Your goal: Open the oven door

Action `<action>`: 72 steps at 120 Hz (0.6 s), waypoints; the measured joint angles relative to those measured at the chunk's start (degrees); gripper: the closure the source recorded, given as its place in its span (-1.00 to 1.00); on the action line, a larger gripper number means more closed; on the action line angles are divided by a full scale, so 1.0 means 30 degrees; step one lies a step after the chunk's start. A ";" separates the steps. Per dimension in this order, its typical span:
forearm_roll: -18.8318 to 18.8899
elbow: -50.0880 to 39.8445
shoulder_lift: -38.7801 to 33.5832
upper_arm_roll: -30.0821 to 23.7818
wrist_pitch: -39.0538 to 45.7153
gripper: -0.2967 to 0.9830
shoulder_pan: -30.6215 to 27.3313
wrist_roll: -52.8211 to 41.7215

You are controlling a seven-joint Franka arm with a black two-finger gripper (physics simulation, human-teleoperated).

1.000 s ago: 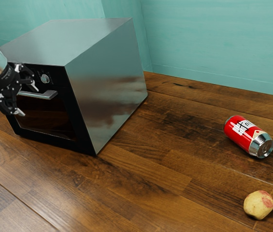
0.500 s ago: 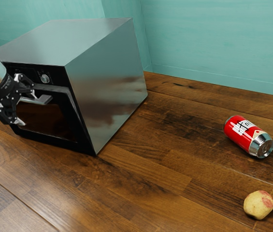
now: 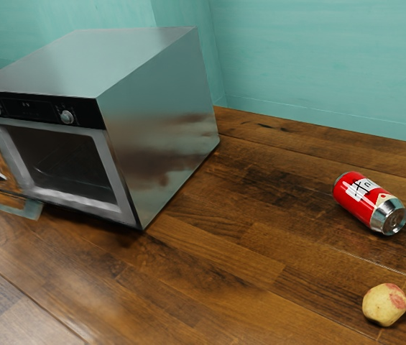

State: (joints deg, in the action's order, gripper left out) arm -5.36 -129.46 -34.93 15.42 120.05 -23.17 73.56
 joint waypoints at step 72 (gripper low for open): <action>-0.0478 1.1068 0.8239 -0.7726 -0.9729 -0.54 0.4825 1.3460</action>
State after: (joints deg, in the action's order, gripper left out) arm -6.79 -96.26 -10.22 -7.76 90.87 -8.69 113.94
